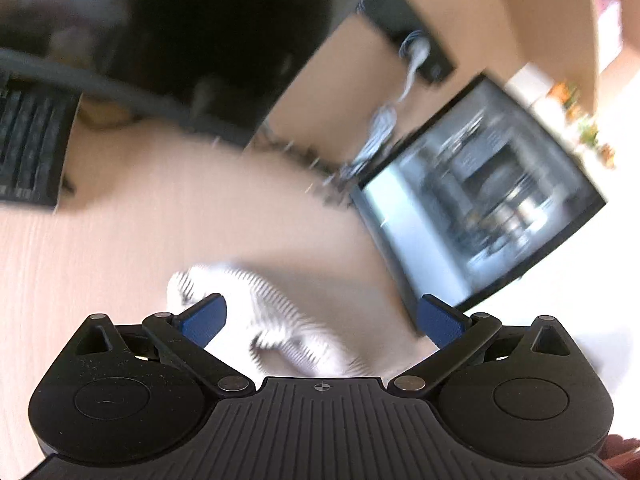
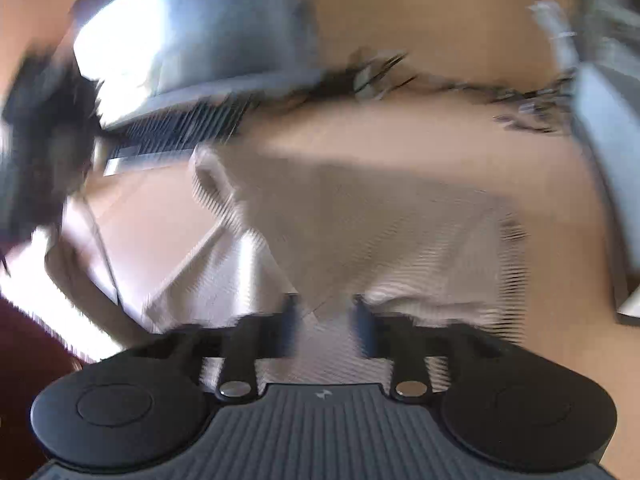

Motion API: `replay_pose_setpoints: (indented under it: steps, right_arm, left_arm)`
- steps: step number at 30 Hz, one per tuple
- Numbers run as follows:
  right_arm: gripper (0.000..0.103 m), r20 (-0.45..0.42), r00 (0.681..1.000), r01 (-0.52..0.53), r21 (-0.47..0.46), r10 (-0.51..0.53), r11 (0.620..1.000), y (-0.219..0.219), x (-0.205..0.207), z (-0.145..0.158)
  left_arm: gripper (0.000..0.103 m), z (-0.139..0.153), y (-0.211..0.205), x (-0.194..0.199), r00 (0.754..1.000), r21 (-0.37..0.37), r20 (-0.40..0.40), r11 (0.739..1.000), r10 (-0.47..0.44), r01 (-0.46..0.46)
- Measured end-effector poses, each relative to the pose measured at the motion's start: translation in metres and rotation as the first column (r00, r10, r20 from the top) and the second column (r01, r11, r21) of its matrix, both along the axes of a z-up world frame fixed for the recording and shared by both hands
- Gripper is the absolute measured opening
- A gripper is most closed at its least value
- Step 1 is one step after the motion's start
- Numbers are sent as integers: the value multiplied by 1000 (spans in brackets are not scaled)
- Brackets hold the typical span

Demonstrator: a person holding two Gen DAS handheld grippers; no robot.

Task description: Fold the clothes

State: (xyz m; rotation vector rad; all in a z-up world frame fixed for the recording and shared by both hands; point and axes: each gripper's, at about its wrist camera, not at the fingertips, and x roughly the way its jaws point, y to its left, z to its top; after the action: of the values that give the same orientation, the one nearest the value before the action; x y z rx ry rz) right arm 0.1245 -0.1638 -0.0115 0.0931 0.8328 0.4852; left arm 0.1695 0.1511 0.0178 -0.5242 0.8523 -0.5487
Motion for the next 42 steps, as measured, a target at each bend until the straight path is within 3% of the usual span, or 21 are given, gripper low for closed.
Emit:
replay_pose_setpoints:
  steps: [1,5,8,10,11,12,13,16,19,22,24,27,30,32,35,37,39,42]
  right_arm:
    - [79,-7,998,62,27,-61,998,-10,5,1]
    - [81,-77,959,280,120,-272,952,-40,33,-10]
    - [81,-116,950,303,116,-290,946,-33,54,-34]
    - [80,-136,955,280,104,-265,954,-23,61,-45]
    - [78,-144,959,261,103,-246,960,-17,64,-51]
    - [59,-140,962,249,91,-235,964,-11,73,-54]
    - [34,-131,965,239,77,-228,968,-5,83,-55]
    - [25,-84,973,219,60,-214,974,8,116,-48]
    - [24,-10,988,152,92,-152,984,7,132,-17]
    - [24,35,997,59,96,-62,994,-5,122,5]
    - [24,27,999,19,88,-21,996,-14,116,9]
    - [25,-62,998,16,33,-14,999,-26,118,-16]
    - [32,-142,989,38,-32,-42,999,-34,118,-46]
    - [32,-146,987,62,10,-60,998,-43,117,-46]
    - [47,-101,992,74,-40,-78,996,-40,113,-36]
    - [58,-53,995,75,-95,-80,993,-36,108,-27]
    - [65,14,997,71,-132,-70,989,-31,98,-13]
    - [79,62,997,61,-81,-56,995,-23,98,4]
  left_arm:
    - [103,-7,-4,3,1000,8,-28,1000,8,-8]
    - [103,-37,-16,26,983,-42,-176,997,60,-68]
    - [101,-48,-24,33,972,-69,-226,994,67,-85]
    - [89,-51,-31,35,970,-56,-234,995,65,-80]
    - [80,-53,-35,37,969,-46,-239,996,64,-77]
    - [63,-55,-36,40,968,-36,-244,996,65,-76]
    - [53,-57,-37,44,967,-36,-246,996,71,-82]
    - [36,-46,-37,57,973,-12,-207,994,105,-110]
    - [29,-22,-38,55,985,27,-128,993,117,-115]
    - [29,-7,-44,29,995,56,-61,995,84,-81]
    - [29,-12,-49,5,997,58,-66,997,50,-46]
    - [29,-43,-64,-22,989,58,-148,998,-16,25]
    - [29,-80,-70,-35,963,85,-268,995,-19,43]
    - [29,-86,-64,-38,956,75,-294,997,-1,25]
    - [39,-62,-49,-43,977,74,-213,997,7,9]
    - [58,-40,-39,-48,991,79,-131,997,9,1]
    - [66,-18,-34,-55,999,118,-28,993,18,-15]
    - [74,6,-36,-56,997,121,80,993,5,-15]
